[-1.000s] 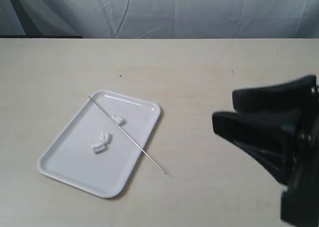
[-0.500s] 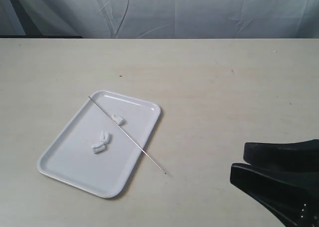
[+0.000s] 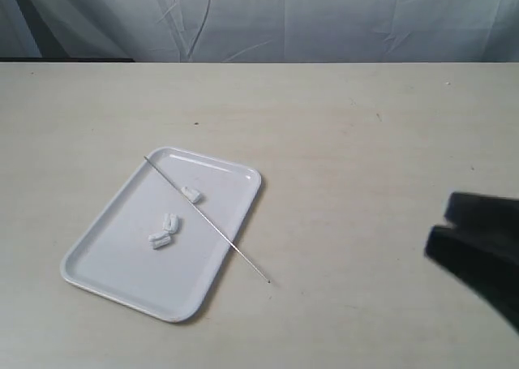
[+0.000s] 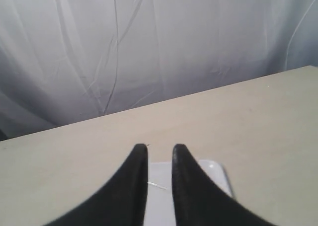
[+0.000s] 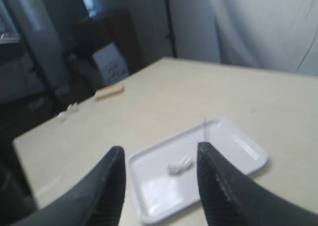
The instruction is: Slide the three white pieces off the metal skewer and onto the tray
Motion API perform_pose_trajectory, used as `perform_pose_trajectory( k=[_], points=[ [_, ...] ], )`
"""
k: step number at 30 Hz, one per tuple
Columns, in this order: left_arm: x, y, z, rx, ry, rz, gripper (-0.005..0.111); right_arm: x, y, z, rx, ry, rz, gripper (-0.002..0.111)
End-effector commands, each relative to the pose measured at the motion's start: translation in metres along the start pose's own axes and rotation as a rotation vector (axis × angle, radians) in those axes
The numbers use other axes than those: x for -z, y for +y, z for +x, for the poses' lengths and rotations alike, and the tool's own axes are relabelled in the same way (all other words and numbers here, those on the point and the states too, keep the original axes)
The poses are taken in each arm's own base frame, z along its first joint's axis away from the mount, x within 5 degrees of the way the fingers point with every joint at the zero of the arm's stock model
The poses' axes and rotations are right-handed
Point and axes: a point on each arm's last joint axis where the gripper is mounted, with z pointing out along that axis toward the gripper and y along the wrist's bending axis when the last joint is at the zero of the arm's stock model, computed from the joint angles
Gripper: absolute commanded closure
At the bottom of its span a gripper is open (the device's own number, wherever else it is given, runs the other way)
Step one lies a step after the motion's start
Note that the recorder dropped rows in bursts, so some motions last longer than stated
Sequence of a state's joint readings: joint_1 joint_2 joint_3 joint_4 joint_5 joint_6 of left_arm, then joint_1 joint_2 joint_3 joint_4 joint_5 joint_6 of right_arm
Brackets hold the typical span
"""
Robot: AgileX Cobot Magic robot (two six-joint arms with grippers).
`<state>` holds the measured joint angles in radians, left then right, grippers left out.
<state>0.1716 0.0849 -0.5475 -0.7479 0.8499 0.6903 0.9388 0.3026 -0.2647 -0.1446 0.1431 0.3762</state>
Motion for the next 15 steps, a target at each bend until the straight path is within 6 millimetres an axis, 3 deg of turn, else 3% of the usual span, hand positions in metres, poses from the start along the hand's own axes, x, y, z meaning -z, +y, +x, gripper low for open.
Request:
perform_pose_trajectory(
  k=[1,3,6,12,15],
  points=[
    [0.002,0.009,0.005,-0.105,0.058,-0.100,0.107,0.037,-0.020,-0.007,0.065,-0.257,0.360,0.065],
    [0.002,0.015,0.008,-0.119,0.082,-0.159,0.107,0.041,-0.031,0.002,0.064,-0.295,0.572,0.065],
    [-0.006,0.029,0.019,0.068,0.040,-0.285,0.107,0.041,-0.046,0.021,0.059,-0.272,0.749,0.065],
    [-0.021,0.048,0.046,0.063,-0.009,-0.416,0.107,0.035,-0.061,0.061,0.014,-0.157,0.811,0.065],
    [-0.027,0.052,0.061,0.036,0.019,-0.441,0.107,0.035,-0.062,0.069,-0.064,-0.106,0.826,0.065]
  ],
)
